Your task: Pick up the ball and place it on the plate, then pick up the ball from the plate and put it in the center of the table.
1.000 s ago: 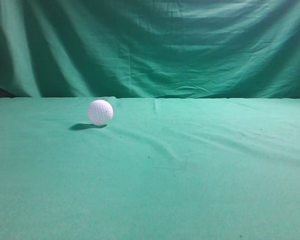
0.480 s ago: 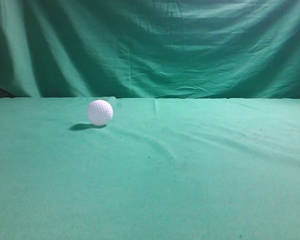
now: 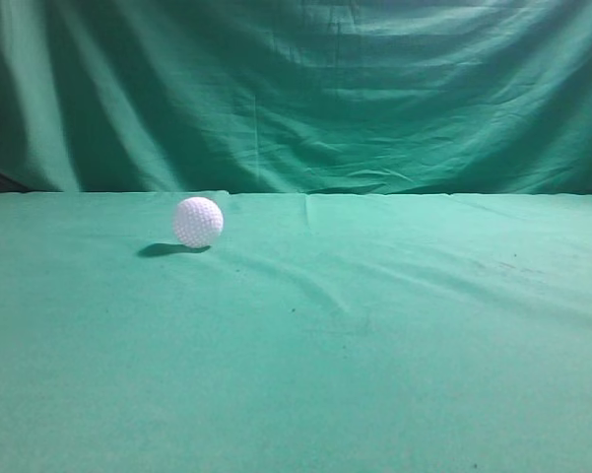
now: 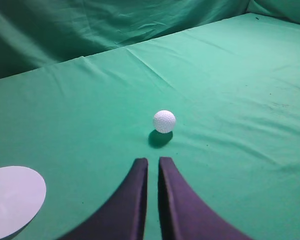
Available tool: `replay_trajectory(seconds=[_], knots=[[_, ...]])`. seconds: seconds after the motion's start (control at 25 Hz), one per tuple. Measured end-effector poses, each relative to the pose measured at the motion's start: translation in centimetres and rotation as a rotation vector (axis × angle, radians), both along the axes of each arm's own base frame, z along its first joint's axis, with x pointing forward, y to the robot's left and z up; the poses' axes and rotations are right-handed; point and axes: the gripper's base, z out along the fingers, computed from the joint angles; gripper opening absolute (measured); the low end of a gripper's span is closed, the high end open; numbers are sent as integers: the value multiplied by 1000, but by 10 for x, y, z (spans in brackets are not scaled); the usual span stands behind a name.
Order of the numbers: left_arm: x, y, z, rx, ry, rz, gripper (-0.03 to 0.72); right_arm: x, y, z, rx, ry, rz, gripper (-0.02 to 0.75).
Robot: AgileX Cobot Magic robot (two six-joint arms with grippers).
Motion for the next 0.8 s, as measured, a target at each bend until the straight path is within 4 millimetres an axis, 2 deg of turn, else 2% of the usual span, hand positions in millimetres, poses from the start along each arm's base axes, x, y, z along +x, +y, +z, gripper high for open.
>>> replay_trajectory(seconds=[0.2,0.8], knots=[[0,0,0,0,0,0,57,0,-4,-3,10,25,-85,48],[0,0,0,0,0,0,57,-1,-5,-6,-20,50,-86,48]])
